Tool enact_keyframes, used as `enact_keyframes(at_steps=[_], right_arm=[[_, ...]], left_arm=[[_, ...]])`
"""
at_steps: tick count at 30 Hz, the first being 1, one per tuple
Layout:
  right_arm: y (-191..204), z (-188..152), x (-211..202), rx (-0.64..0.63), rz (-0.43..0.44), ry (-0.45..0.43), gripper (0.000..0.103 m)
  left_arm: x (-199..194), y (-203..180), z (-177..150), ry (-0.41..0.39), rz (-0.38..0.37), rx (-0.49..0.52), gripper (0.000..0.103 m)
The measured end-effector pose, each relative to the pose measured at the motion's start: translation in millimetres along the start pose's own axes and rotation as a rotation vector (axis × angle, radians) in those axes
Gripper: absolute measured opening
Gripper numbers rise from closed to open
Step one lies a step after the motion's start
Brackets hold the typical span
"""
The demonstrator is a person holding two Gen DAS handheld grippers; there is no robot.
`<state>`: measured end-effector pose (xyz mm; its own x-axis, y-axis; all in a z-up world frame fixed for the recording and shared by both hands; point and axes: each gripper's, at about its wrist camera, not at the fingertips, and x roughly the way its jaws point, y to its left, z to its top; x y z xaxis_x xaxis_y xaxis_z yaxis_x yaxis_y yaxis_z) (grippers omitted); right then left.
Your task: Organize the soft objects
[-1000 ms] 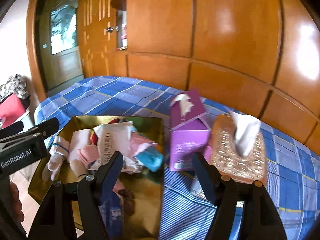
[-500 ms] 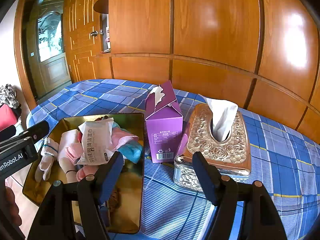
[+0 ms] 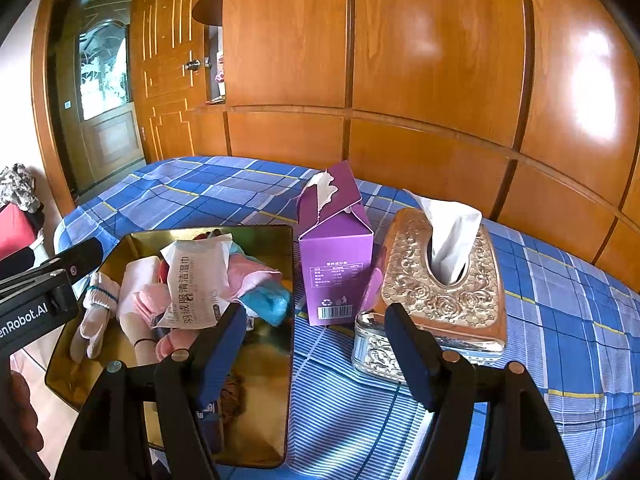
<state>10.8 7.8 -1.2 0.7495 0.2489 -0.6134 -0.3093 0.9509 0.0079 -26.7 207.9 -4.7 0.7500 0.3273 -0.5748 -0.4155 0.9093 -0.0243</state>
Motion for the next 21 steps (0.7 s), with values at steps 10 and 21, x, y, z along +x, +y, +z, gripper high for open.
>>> enact_keyframes(at_steps=[10, 21], right_arm=[[1.0, -0.1, 0.7, -0.007, 0.002, 0.001, 0.073], [0.7, -0.6, -0.4, -0.007, 0.002, -0.001, 0.073]], left_arm=[[0.7, 1.1, 0.1, 0.004, -0.005, -0.004, 0.103], [-0.4, 0.3, 0.3, 0.004, -0.009, 0.002, 0.103]])
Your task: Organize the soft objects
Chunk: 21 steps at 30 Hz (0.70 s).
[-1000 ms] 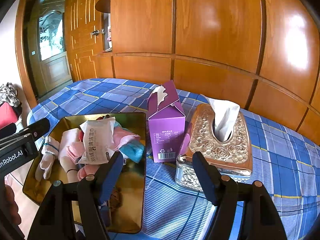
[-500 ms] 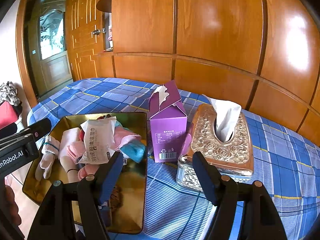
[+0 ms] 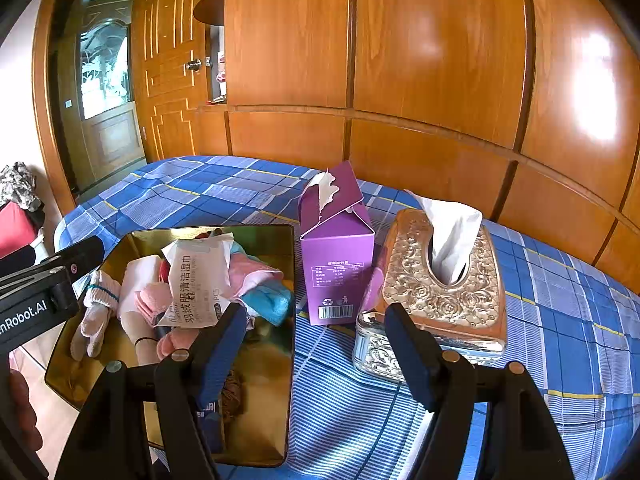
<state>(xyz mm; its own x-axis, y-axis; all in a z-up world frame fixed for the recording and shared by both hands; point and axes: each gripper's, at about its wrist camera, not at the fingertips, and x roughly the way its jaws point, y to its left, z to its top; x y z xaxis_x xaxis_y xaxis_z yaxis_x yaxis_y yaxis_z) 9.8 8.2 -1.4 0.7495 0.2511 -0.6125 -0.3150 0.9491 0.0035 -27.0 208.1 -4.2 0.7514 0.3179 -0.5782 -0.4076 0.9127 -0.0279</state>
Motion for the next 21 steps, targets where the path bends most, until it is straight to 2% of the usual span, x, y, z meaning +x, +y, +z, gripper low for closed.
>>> enact_keyframes(at_steps=[21], right_arm=[[-0.3, 0.0, -1.9, 0.006, -0.002, -0.002, 0.073]], left_arm=[[-0.6, 0.0, 0.0, 0.001, -0.005, 0.005, 0.103]])
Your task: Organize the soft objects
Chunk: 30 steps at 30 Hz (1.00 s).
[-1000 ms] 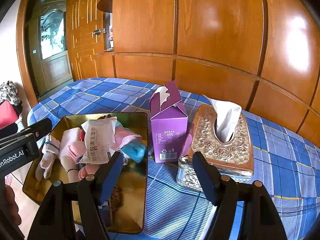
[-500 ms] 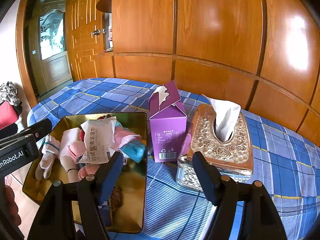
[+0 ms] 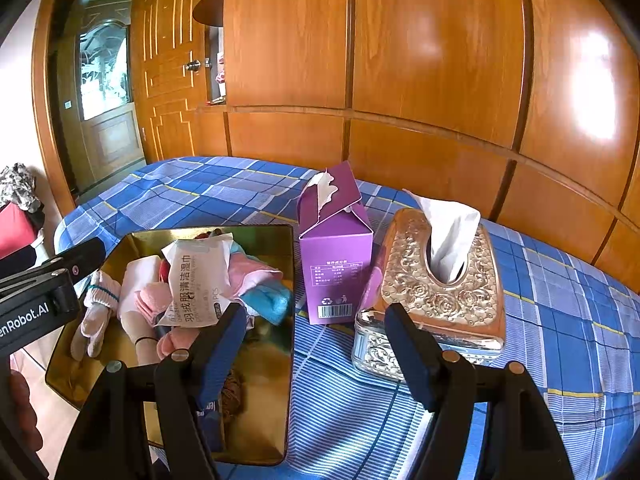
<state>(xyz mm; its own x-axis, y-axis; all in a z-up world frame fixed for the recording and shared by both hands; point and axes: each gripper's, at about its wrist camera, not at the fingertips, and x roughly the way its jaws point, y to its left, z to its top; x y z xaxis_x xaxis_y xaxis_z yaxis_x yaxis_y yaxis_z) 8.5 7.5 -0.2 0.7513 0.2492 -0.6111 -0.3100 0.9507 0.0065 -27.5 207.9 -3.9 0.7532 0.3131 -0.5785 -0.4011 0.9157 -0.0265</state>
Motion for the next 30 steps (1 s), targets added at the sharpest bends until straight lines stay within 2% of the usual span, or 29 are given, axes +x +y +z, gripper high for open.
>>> enact_keyframes(at_steps=[21, 30], right_arm=[[-1.2, 0.0, -1.7, 0.003, -0.001, -0.003, 0.073], [-3.8, 1.1, -5.8, 0.017, -0.007, -0.023, 0.073]], left_arm=[[-0.5, -3.4, 0.4, 0.002, -0.004, 0.013, 0.103], [-7.9, -0.1, 0.7, -0.042, 0.006, 0.011, 0.102]])
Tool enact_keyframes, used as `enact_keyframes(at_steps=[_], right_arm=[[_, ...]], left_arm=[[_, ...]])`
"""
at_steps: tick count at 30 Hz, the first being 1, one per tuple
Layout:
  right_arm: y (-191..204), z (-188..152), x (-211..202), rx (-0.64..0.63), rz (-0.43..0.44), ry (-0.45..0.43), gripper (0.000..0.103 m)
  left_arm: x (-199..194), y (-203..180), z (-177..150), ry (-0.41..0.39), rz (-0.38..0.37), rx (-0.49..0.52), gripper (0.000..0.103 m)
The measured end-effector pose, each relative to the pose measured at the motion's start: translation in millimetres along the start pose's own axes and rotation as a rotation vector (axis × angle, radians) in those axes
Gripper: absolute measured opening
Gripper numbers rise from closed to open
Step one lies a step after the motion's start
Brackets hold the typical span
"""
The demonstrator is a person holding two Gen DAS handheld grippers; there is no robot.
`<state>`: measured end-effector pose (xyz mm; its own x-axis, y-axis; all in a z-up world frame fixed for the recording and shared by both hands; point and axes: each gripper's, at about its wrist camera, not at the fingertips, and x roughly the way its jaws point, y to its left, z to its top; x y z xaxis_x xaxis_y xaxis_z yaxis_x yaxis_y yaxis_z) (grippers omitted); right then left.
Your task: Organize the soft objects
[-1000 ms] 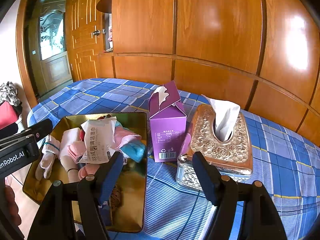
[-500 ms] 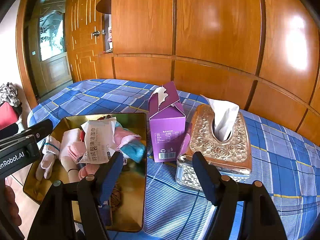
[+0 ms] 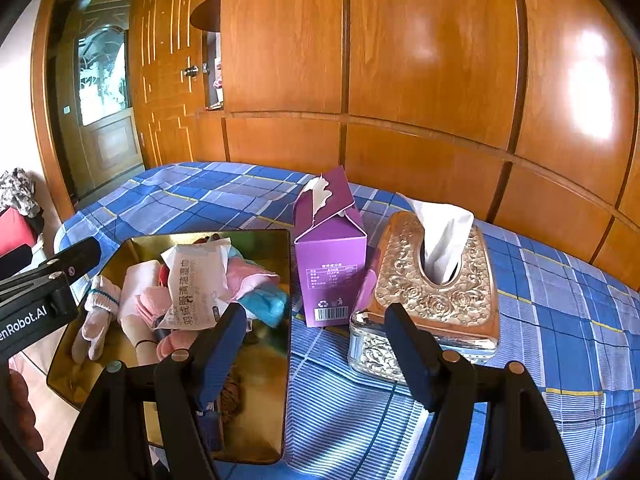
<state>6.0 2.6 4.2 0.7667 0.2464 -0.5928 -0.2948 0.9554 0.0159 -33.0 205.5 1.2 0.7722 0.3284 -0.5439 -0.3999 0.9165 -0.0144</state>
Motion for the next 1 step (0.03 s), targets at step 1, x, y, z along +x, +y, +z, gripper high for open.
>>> enact_keyframes(at_steps=[1], right_arm=[[-3.0, 1.0, -3.7, 0.009, 0.002, -0.016, 0.073]], left_arm=[[0.9, 1.2, 0.5, 0.009, -0.013, -0.009, 0.102]])
